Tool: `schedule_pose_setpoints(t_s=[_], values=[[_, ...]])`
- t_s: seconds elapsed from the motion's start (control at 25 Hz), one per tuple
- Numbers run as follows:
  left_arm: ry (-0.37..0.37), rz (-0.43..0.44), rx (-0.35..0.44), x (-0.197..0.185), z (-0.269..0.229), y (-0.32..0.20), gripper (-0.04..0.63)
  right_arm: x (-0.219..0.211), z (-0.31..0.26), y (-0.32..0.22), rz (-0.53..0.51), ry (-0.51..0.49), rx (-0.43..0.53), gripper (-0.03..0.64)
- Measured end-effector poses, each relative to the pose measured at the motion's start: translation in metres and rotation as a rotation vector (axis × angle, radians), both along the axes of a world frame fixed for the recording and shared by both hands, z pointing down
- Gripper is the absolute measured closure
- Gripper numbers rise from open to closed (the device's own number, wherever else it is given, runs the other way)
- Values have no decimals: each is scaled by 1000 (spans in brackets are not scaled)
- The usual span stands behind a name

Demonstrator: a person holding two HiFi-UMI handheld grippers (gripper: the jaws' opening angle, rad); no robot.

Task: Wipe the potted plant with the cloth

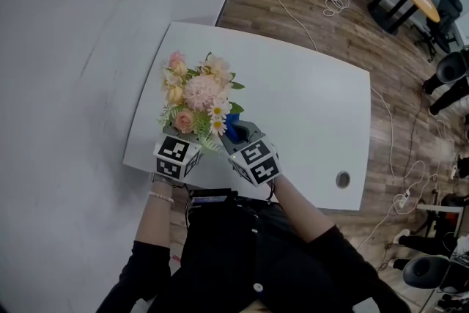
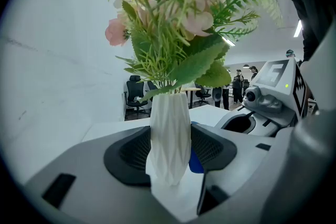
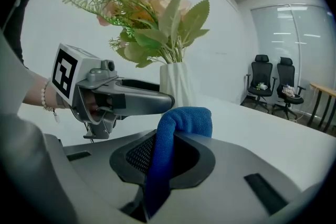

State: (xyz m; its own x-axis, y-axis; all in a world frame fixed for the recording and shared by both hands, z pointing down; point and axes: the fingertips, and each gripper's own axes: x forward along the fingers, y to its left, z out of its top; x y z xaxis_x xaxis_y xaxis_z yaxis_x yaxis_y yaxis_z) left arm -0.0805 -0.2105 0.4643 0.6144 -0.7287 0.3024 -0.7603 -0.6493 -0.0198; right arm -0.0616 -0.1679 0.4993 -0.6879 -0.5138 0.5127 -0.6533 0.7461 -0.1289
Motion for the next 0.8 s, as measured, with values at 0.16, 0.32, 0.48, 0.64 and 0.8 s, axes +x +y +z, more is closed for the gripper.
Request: schedule_pose_setpoints(t_s=[0.16, 0.32, 0.48, 0.64, 0.8], values=[[-7, 3, 0, 0, 1, 0, 344, 1, -8, 0, -19, 14, 38, 538], [-14, 6, -1, 1, 0, 0, 353, 1, -20, 2, -31, 19, 71, 538], [-21, 16, 0, 0, 2, -2, 353, -1, -15, 3, -45, 40, 82, 538], [-21, 22, 0, -1, 2, -3, 353, -6, -6, 8, -76, 80, 91, 538], [-24, 31, -3, -1, 3, -3, 353, -13, 7, 13, -114, 122, 100, 538]])
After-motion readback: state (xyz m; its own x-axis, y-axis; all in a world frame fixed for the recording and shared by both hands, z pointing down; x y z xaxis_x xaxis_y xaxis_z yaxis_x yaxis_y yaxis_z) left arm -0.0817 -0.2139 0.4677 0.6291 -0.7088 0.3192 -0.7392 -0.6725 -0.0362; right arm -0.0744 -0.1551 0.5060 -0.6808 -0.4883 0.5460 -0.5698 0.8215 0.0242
